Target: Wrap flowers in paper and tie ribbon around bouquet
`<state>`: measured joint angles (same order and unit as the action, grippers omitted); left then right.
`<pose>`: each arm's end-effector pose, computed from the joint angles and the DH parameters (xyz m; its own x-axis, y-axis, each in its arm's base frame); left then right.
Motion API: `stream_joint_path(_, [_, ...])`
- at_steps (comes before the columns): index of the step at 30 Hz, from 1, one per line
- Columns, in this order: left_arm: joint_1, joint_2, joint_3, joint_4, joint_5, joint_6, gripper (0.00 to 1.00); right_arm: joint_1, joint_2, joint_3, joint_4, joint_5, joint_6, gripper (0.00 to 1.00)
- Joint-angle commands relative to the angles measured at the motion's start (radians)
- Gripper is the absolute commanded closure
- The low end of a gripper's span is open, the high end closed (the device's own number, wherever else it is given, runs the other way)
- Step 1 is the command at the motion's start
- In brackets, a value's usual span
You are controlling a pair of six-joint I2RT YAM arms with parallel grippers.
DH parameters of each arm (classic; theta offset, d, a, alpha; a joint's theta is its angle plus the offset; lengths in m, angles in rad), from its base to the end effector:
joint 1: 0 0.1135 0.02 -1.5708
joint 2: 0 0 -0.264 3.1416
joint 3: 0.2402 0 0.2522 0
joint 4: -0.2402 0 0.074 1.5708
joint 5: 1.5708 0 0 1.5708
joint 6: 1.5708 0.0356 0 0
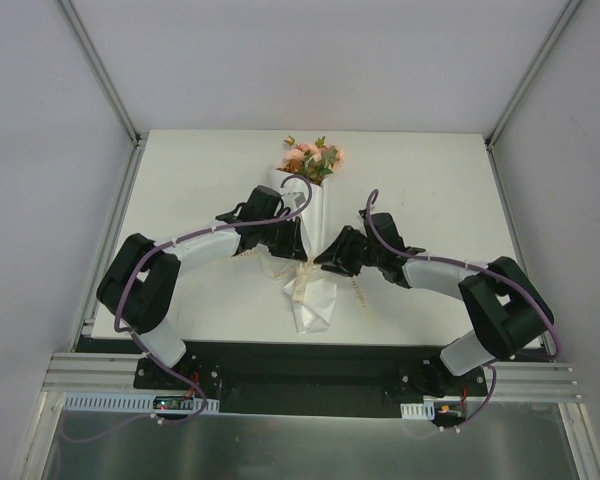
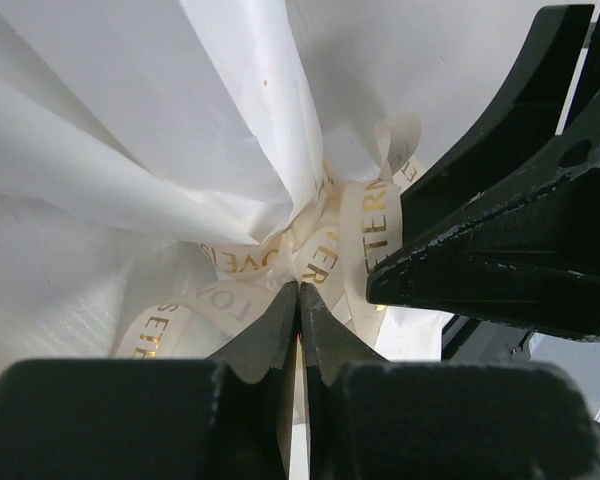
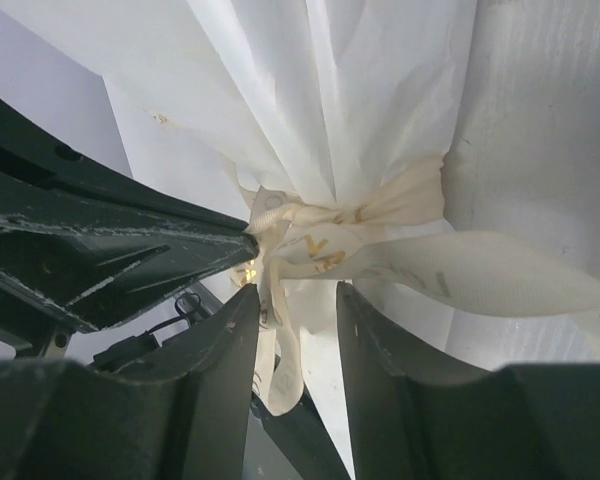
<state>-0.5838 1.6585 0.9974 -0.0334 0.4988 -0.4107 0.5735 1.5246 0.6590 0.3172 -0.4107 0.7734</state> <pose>0.2861 -0.2094 0.2061 -0.8053 0.1118 -0.5822 0.5118 0.6269 -0.5875 0.2470 0.1765 0.1740 -0.8608 0.2065 -0.4652 -0.2548 0.6164 0.7451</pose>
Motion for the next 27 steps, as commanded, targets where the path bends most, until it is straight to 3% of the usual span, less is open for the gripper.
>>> stream_joint_path(1, [-0.011, -0.029, -0.017, 0.024, 0.021, -0.03, 0.98, 0.003, 0.038, 0.063, 0.039, -0.023, 0.021, 0.6])
stream_joint_path(5, [-0.011, -0.045, -0.017, 0.007, 0.001, -0.03, 0.92, 0.005, 0.08, 0.094, 0.097, -0.048, 0.066, 0.65])
stream_joint_path(9, [-0.011, -0.08, -0.019, -0.033, -0.045, -0.019, 0.64, 0.005, 0.092, 0.097, 0.14, -0.054, 0.089, 0.83])
stream_joint_path(11, [-0.011, -0.108, -0.022, -0.048, -0.075, -0.011, 0.57, 0.002, 0.095, 0.097, 0.154, -0.053, 0.095, 0.92])
stream_joint_path(12, [-0.011, -0.115, -0.02, -0.051, -0.083, -0.004, 0.45, 0.002, 0.097, 0.096, 0.161, -0.053, 0.098, 0.97])
stream_joint_path(13, [-0.011, -0.126, -0.02, -0.054, -0.094, 0.001, 0.43, 0.002, 0.098, 0.088, 0.172, -0.053, 0.108, 1.0])
stream_joint_path(15, [-0.011, -0.124, -0.014, -0.053, -0.089, 0.029, 0.42, 0.0, 0.103, 0.079, 0.227, -0.06, 0.125, 1.0])
stream_joint_path(22, [-0.011, -0.04, 0.05, -0.062, -0.051, 0.092, 0.64, 0.0, 0.121, 0.037, 0.361, -0.076, 0.193, 1.0])
stream_joint_path(25, [-0.013, -0.02, 0.058, -0.071, -0.057, 0.099, 0.64, -0.001, 0.123, 0.03, 0.365, -0.074, 0.195, 0.99])
stream_joint_path(27, [-0.013, -0.014, 0.064, -0.071, -0.06, 0.096, 0.59, -0.001, 0.129, 0.027, 0.365, -0.08, 0.196, 1.0])
